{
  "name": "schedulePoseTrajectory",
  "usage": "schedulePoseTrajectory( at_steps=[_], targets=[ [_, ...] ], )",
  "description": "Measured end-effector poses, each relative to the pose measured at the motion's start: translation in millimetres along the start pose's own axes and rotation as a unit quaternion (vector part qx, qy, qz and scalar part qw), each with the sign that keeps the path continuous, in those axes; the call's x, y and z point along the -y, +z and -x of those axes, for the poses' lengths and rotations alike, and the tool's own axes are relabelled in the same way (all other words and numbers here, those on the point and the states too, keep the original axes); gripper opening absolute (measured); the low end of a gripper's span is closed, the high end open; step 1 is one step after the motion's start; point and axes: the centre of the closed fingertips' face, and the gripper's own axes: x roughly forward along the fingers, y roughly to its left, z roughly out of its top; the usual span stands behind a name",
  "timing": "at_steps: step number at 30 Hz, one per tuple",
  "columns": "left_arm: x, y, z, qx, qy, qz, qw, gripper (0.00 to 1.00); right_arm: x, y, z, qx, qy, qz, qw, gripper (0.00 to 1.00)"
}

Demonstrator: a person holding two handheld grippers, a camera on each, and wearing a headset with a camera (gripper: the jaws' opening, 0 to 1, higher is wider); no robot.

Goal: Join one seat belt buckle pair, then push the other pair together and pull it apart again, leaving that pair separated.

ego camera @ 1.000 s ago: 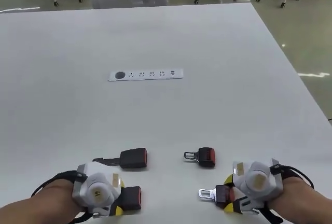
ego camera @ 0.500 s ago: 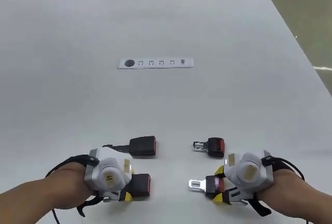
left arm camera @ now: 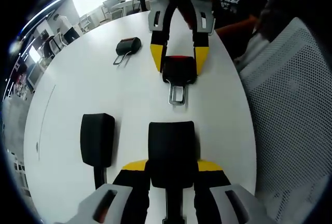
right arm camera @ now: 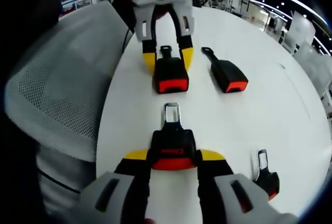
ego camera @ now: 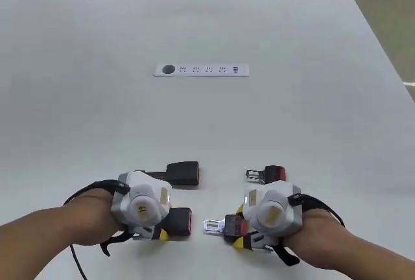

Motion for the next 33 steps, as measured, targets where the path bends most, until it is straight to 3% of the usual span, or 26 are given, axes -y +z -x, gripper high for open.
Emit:
schedulePoseTrajectory(
  at_steps=[11,19,33],
  targets=[
    [0.6,-0.1,-0.1,-0.001,-0.001,0.0,1.0,0.33,1.3,17.5,-12.1,0.001,0.001,0.001,1.0,0.35],
    [0.2,-0.3,-0.3,-0.001,-0.004,0.001,1.0,0.33,3.2,24.5,-11.9,0.001,-0.002,0.007,1.0,0.34],
    [1.1,-1.0,-1.2,-0.003,-0.02,-0.005,0.9998,0.33,5.5,32.4,-21.6,0.0,0.017,0.025,0.9996,0.33]
  ],
)
